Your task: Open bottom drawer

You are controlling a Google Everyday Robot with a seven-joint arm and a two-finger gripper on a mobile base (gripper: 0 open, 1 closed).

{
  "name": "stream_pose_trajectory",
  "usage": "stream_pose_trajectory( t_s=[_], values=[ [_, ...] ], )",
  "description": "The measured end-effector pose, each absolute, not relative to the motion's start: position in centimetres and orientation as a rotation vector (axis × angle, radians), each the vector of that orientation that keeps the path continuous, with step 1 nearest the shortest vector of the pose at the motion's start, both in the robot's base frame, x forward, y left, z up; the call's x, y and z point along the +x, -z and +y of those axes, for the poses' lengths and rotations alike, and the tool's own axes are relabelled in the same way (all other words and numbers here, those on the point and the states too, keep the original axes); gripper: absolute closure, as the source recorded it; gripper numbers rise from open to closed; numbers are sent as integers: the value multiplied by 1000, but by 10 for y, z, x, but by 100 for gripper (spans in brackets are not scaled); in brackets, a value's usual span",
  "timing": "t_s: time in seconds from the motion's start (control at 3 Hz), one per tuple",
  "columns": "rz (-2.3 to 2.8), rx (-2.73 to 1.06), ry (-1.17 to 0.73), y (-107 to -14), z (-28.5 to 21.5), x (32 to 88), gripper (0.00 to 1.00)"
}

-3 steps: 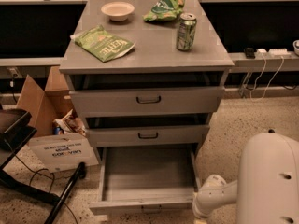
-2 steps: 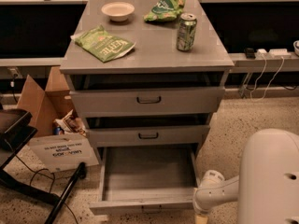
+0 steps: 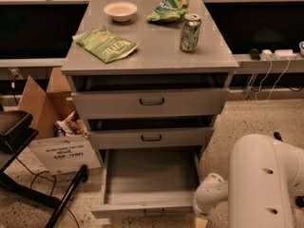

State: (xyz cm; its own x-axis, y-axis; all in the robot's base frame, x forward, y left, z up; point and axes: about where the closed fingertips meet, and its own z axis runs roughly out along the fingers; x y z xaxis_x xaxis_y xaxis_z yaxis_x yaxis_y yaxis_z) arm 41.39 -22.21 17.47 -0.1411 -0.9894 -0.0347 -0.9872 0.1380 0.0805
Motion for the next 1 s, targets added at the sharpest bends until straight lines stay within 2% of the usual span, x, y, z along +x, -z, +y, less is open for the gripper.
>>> stream_pose_trajectory(
  t_s=[0.33, 0.67, 1.0],
  values=[
    [-2352, 2044, 137, -175, -222, 414, 0],
    [-2369, 1938, 162, -177, -235, 385, 18],
    [-2366, 1870, 194, -177, -244, 357, 49]
  ],
)
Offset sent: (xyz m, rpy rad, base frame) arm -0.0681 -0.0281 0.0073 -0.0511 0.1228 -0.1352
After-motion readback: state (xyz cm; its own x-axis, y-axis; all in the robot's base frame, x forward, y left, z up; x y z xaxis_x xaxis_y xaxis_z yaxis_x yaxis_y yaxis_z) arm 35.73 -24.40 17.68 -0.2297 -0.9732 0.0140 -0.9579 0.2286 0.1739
